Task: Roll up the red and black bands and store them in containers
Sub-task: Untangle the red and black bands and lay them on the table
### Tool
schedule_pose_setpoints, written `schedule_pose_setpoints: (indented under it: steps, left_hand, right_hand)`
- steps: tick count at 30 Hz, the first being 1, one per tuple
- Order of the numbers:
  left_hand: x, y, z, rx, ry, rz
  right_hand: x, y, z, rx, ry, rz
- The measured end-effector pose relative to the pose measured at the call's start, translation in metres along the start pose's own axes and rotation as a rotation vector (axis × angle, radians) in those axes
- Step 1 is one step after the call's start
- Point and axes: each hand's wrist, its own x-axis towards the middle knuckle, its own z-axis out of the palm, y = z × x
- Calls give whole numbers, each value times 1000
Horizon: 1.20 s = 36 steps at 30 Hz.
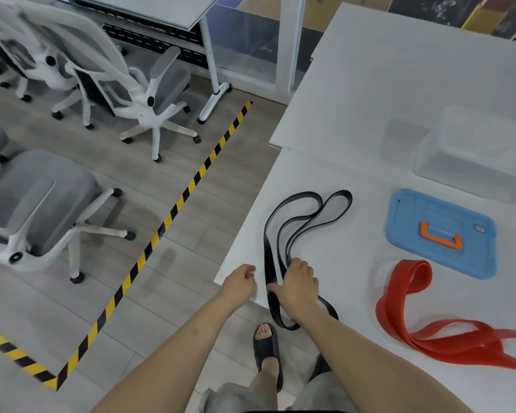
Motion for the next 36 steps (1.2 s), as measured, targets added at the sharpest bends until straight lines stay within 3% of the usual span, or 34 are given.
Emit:
schedule_pose_setpoints:
  steps: [23, 26, 30, 34, 36]
  left_hand:
    - [-25, -10, -15, -58, 112, 10]
    - [-30, 9, -11, 12, 122, 140]
    - [-37, 55, -8, 167, 150, 461]
    - [-57, 120, 7, 372, 61, 849]
    - [-75, 156, 27, 388, 6, 954]
  right_hand:
    - [-2, -9, -12, 289, -78, 65]
    - [-10, 6, -44, 340, -27, 37]
    - [-42, 38, -107, 352, 52, -118]
    - [-89, 81, -180, 453, 190, -183]
    - [-115, 102, -215, 516, 260, -214]
